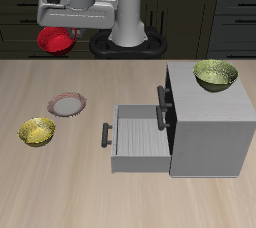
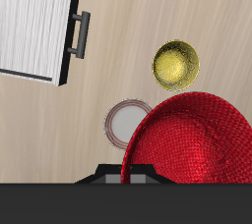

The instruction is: Place the red bowl on the plate and close the bottom drawer of the white cabinet

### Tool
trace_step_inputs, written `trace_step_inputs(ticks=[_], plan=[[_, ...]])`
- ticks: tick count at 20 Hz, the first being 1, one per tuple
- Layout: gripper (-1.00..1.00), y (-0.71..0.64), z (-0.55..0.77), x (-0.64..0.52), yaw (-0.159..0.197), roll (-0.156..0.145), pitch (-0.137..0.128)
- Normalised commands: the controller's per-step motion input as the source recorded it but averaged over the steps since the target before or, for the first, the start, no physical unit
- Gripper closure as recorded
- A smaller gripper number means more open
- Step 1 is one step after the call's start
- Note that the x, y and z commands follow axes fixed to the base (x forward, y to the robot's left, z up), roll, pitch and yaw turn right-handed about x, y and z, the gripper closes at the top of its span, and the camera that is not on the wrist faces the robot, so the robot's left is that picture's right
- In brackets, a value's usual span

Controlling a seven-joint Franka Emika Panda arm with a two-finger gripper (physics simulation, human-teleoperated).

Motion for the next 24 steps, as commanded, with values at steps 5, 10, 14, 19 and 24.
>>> trace_step_inputs(ticks=[5,10,14,19,24], plan=[[1.0,0.03,-0.2,0.06,-0.013,0.01,0.015],[1.0,-0.04,-0.3,0.07,-0.013,-0.002,0.036],[1.0,0.05,-0.2,0.08,-0.001,0.025,0.01],[1.0,-0.01,-0.4,0.11,-0.038,0.009,0.046],[1.0,0.05,-0.27,0.06,-0.02,0.014,0.032]])
